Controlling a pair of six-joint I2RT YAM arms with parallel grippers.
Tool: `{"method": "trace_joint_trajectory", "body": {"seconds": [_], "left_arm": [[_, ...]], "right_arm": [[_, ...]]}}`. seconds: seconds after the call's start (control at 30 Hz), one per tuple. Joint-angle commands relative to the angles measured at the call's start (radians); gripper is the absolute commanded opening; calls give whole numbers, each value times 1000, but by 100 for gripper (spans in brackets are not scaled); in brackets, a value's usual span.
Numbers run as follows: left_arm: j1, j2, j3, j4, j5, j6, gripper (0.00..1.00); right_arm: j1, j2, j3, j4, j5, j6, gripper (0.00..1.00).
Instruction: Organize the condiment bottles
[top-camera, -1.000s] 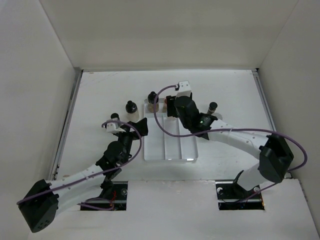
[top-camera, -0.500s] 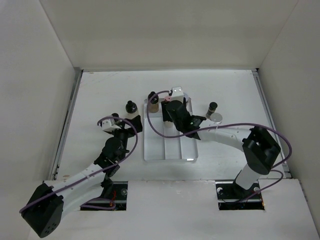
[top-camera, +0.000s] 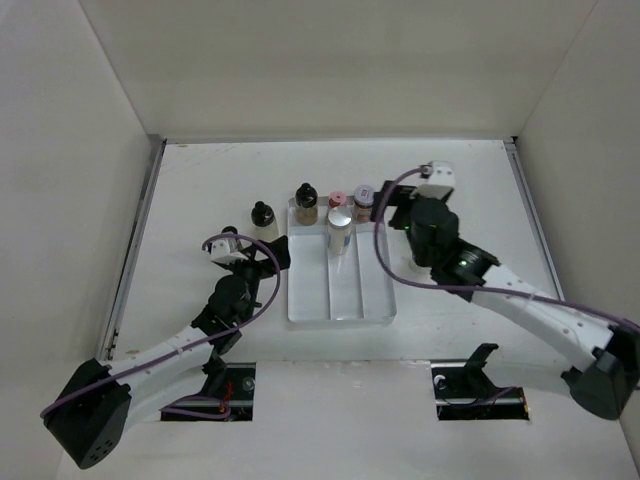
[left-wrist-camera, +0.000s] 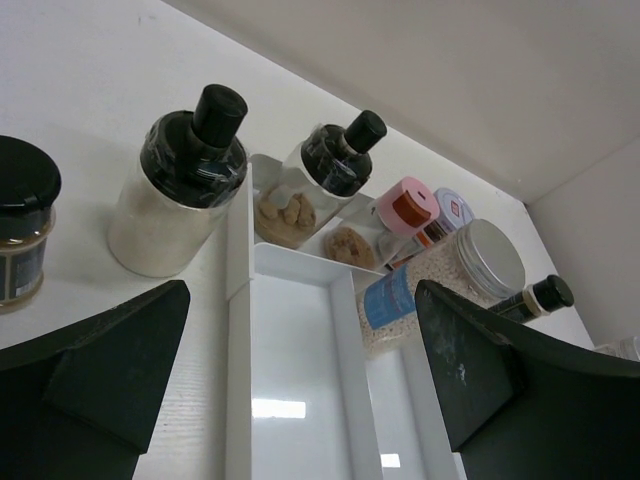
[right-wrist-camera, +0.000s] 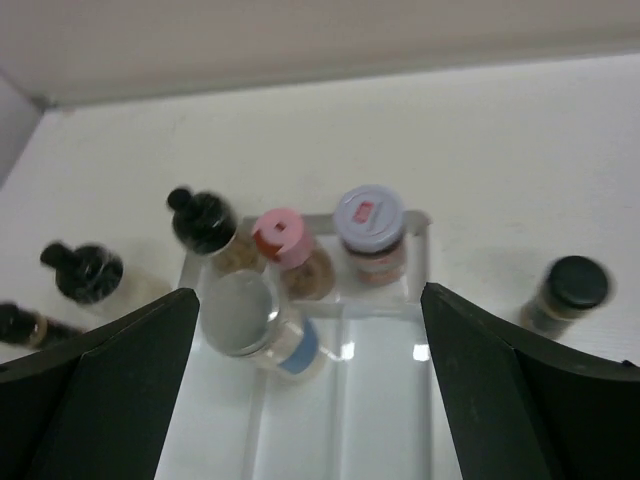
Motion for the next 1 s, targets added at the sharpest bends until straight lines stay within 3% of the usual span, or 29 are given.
{"method": "trace_joint_trajectory", "body": {"seconds": [0.0,0.1,0.23,0.53,0.63,0.7,0.8,0.97], "left_arm": [[-12,5,-9,66,14,-1,100],[-14,5,-14,76,14,-1,100],[-18,29,-12,93,14,-2,100],[-14,17,-20,106,29,1,100],[-14,23,-20,106,29,1,100],[-15,31,-17,106,29,1,100],[-11,28,-16,103,29,4,100],[-6,41,-16,106,29,4,100]], "right_arm": [[-84,-139,-100,-120,150,40,100],[-151,-215,-179,-252,239,106,100],[-207,-232,-225,-359,129,164,100],[-263,-114,-242,-214,12,168,99],[-291,-57,-237,-156,1,158,82],[-294,-31,-223,-154,10,151,64],[-284,-80,-211,-174,73,128,48],[-138,-267,-150,-250,121,96,45]]}}
